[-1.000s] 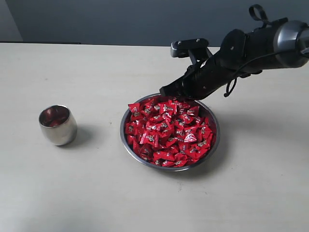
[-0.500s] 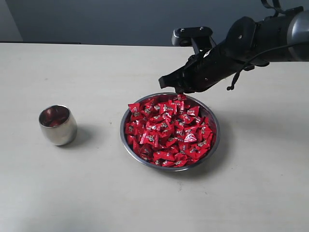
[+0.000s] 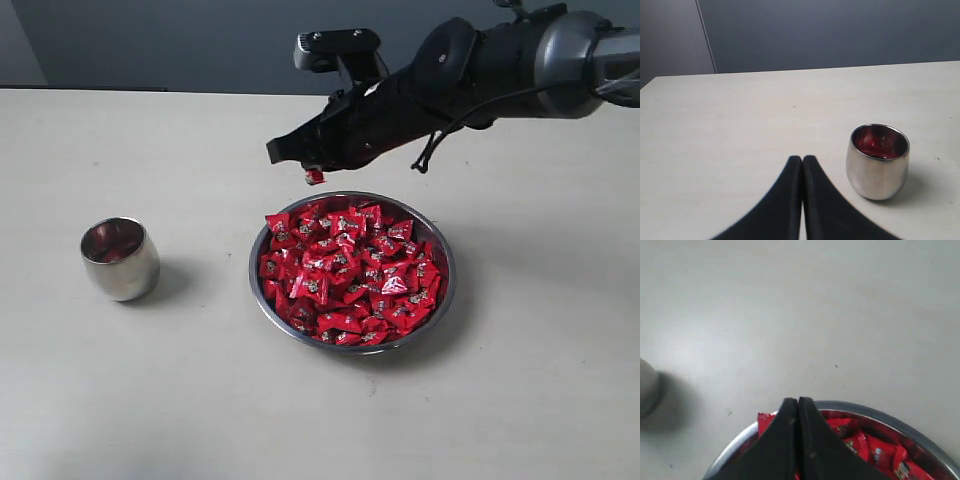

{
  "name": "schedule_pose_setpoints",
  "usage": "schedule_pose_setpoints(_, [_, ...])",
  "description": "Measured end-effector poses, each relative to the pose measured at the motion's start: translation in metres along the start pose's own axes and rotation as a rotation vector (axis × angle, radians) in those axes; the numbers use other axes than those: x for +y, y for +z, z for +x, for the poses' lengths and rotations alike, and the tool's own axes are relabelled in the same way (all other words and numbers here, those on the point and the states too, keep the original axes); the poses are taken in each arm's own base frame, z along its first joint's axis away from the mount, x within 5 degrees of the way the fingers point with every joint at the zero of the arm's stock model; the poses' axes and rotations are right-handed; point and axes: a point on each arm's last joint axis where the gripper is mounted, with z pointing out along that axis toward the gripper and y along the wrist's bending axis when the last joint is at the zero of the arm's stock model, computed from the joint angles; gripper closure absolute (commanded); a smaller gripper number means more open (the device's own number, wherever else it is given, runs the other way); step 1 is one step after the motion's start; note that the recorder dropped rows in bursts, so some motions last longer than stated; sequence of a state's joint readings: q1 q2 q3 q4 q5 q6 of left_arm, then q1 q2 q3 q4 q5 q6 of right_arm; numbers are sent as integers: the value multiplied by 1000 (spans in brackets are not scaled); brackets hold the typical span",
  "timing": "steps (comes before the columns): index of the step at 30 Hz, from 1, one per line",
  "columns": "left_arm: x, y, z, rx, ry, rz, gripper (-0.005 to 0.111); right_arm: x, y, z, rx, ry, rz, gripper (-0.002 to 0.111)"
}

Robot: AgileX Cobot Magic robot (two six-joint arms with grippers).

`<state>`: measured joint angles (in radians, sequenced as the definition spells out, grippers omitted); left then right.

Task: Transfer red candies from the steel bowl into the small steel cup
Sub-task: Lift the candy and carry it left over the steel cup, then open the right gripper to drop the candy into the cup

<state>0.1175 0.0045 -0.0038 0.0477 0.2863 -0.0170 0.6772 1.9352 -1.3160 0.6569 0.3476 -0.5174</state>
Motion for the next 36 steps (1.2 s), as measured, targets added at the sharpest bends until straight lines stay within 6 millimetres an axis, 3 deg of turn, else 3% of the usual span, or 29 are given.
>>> schedule_pose_setpoints(10, [0, 0, 0, 0, 0, 0, 106, 33, 37, -37, 22, -28, -156, 109])
schedule_pose_setpoints(19, [0, 0, 0, 0, 0, 0, 106, 92, 73, -41, 64, -146, -300, 109])
schedule_pose_setpoints(23, [0, 0, 0, 0, 0, 0, 106, 106, 86, -40, 80, -178, -339, 109])
schedule_pose_setpoints(36, [0, 0, 0, 0, 0, 0, 106, 140, 86, -41, 78, -264, -439, 109])
